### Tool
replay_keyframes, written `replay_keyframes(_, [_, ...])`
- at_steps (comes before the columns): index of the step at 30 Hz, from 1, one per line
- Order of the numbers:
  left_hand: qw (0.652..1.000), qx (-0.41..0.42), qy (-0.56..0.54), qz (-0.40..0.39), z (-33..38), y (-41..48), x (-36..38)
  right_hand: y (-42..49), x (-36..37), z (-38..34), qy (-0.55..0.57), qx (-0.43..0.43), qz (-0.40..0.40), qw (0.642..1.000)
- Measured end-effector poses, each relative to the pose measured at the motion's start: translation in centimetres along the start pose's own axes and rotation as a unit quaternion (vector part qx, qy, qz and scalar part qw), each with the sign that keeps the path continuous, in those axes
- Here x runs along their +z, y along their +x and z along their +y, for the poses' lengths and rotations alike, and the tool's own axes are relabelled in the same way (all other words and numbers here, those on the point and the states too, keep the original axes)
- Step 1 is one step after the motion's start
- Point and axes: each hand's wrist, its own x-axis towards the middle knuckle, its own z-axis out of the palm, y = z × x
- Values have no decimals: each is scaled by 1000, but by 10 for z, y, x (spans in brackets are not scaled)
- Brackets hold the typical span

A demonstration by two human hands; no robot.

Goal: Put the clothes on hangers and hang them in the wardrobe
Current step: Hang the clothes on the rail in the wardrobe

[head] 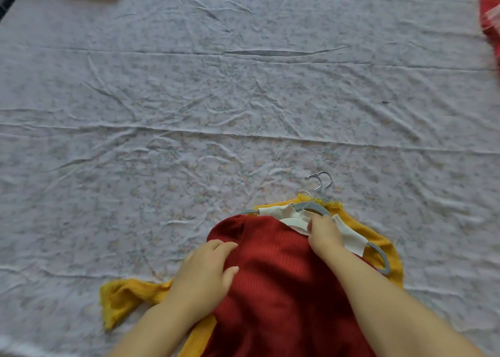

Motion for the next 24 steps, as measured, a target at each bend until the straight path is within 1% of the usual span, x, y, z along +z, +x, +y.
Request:
replay_keyframes(4, [1000,-9,-4,11,-12,-29,3,-22,-3,-1,72,-30,48,996])
replay_keyframes(7, [1000,-10,-6,20,-23,-53,6,-43,-12,-5,85,-46,30,995])
replay_keyframes(9, [1000,-12,-10,27,-27,-70,6,-63,-23,-11,100,-56,35,993])
replay_keyframes(13, [997,9,-33,64,-23,-107,-9,-123,-51,-32,125,-110,96,981])
replay_keyframes(16, [990,35,-61,123,-19,-135,-31,-185,-75,-63,128,-147,141,971])
replay_keyframes(18, [980,55,-77,173,-18,-156,-51,-232,-89,-90,131,-173,154,964])
replay_keyframes(21, [956,77,-112,261,-26,-199,-85,-305,-97,-134,144,-216,136,956])
replay_keyframes(24, [922,90,-127,353,-48,-259,-114,-383,-95,-185,151,-286,130,937])
